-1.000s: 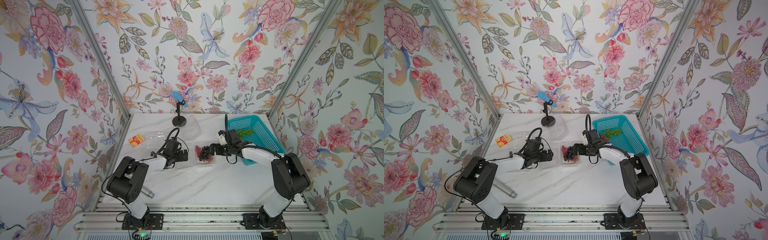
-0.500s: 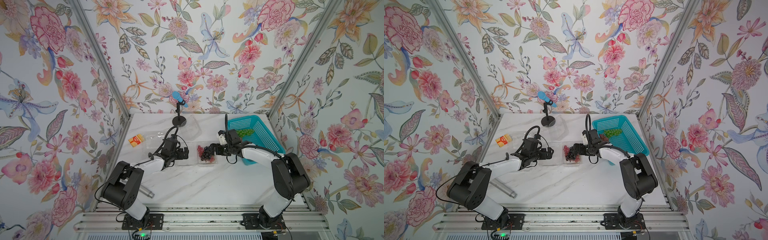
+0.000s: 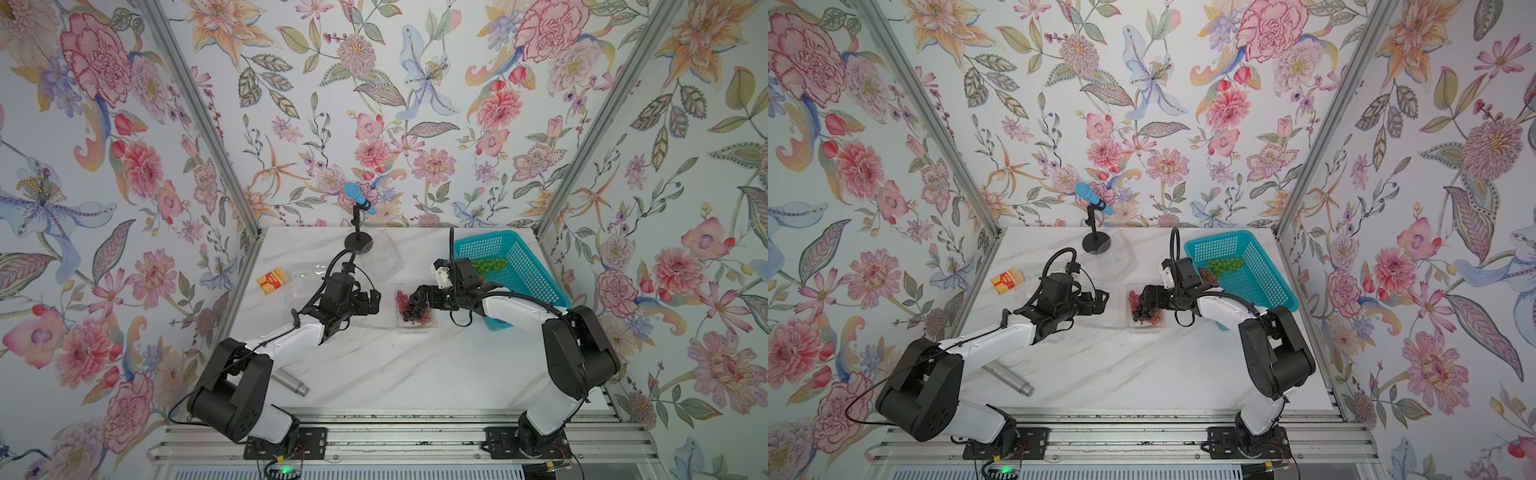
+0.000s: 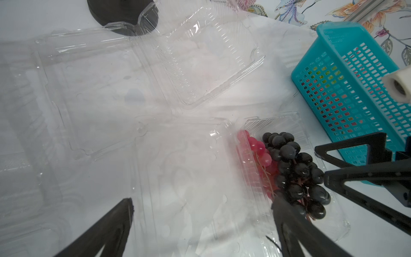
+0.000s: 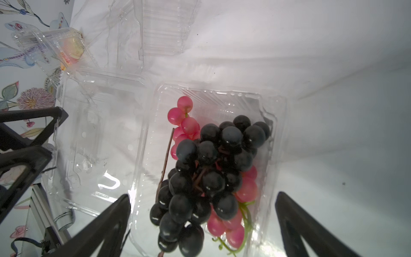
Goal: Pack grapes into containers
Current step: Close the packing box at the center of the board.
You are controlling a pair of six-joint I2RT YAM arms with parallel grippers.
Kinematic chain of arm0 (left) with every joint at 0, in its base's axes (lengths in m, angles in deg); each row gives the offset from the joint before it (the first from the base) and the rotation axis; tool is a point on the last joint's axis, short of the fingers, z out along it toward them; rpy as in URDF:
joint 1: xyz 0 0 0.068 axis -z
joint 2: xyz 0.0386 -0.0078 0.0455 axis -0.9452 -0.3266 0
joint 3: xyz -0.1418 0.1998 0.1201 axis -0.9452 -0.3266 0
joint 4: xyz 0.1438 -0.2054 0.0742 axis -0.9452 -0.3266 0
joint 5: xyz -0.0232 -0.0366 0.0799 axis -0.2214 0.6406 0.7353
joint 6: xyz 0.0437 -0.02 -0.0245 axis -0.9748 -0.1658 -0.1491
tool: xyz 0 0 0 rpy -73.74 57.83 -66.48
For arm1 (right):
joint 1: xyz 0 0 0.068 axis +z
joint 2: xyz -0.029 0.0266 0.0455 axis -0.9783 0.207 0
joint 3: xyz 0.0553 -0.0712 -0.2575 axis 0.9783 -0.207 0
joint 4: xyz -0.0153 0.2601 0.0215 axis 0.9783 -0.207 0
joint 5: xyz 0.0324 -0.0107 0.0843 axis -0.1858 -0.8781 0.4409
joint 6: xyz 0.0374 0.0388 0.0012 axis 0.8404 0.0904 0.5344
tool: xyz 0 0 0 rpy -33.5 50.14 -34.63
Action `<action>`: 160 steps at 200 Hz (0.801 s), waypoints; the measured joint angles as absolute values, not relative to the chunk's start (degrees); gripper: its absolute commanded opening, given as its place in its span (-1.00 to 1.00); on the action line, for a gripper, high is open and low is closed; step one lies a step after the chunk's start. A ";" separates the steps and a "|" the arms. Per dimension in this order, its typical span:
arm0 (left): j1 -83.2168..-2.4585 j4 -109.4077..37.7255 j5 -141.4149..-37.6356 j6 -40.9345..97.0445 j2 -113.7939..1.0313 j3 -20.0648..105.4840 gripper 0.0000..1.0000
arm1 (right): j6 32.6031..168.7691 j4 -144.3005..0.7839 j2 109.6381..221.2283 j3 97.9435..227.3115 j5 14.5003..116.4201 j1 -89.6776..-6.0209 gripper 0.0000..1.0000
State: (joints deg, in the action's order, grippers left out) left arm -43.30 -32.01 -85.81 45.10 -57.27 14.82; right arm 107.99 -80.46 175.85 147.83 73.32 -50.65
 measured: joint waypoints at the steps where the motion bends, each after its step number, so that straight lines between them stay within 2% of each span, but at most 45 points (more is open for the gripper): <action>1: -43.25 -32.01 -85.79 45.10 -57.24 14.82 0.99 | 108.01 -80.44 175.85 147.83 73.32 -50.63 0.99; 160: -34.42 -28.93 -82.62 44.22 -55.06 20.52 0.99 | 113.41 -74.18 178.59 146.17 77.08 -50.09 0.99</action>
